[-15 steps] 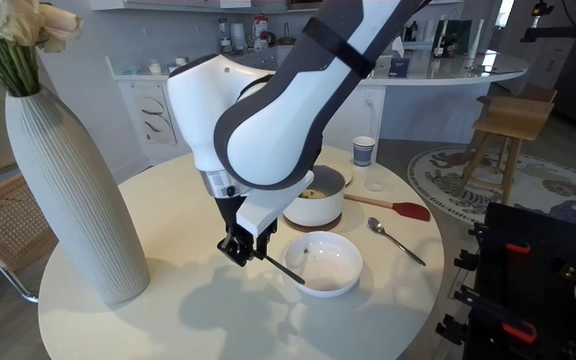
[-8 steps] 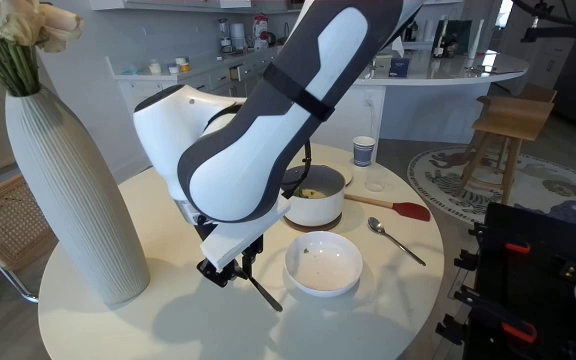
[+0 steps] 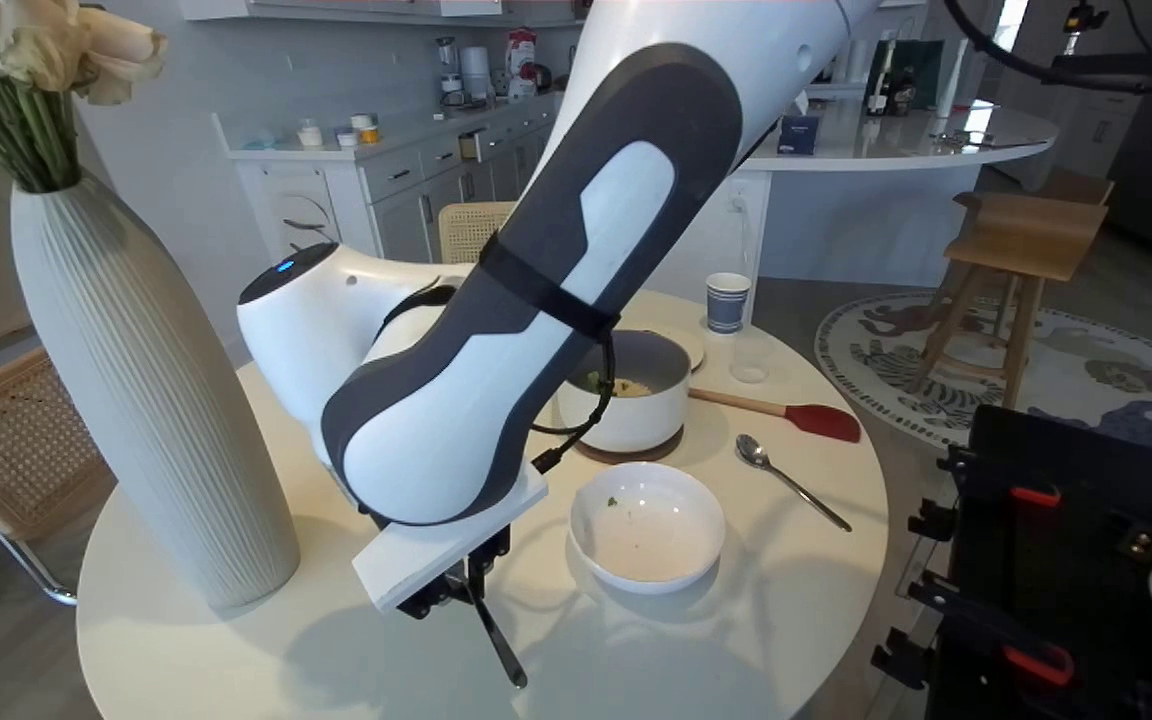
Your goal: Move the blue cup to the right, move the silver fork and spoon to the left, move the blue cup to the left
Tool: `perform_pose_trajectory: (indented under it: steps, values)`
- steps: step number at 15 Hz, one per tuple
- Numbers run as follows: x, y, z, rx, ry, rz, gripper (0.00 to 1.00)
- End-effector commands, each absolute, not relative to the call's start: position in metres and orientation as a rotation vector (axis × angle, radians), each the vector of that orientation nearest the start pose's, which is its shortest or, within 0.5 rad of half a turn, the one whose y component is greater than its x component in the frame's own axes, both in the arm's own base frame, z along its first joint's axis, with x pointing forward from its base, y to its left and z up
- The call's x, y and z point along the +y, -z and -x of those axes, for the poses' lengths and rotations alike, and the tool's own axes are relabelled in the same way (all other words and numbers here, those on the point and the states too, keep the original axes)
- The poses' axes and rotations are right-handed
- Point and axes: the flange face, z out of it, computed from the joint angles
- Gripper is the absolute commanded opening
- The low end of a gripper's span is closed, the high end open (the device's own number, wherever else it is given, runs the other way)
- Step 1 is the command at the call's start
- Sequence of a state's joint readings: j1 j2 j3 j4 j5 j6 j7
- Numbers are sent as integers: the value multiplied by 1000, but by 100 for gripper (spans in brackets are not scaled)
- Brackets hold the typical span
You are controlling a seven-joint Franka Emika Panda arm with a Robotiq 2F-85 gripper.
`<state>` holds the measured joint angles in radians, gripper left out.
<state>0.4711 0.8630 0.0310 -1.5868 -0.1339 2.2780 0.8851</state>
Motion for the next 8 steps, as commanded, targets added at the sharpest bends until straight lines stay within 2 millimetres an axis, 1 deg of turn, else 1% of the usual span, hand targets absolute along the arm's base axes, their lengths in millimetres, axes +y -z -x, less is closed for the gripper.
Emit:
perform_pose_trajectory:
  steps: [1,5,8]
  values:
    - [332,-102,-597,595,-144,3259,3]
    - [338,-80,-591,640,-147,3268,3]
    - [339,-70,-589,673,-148,3270,3]
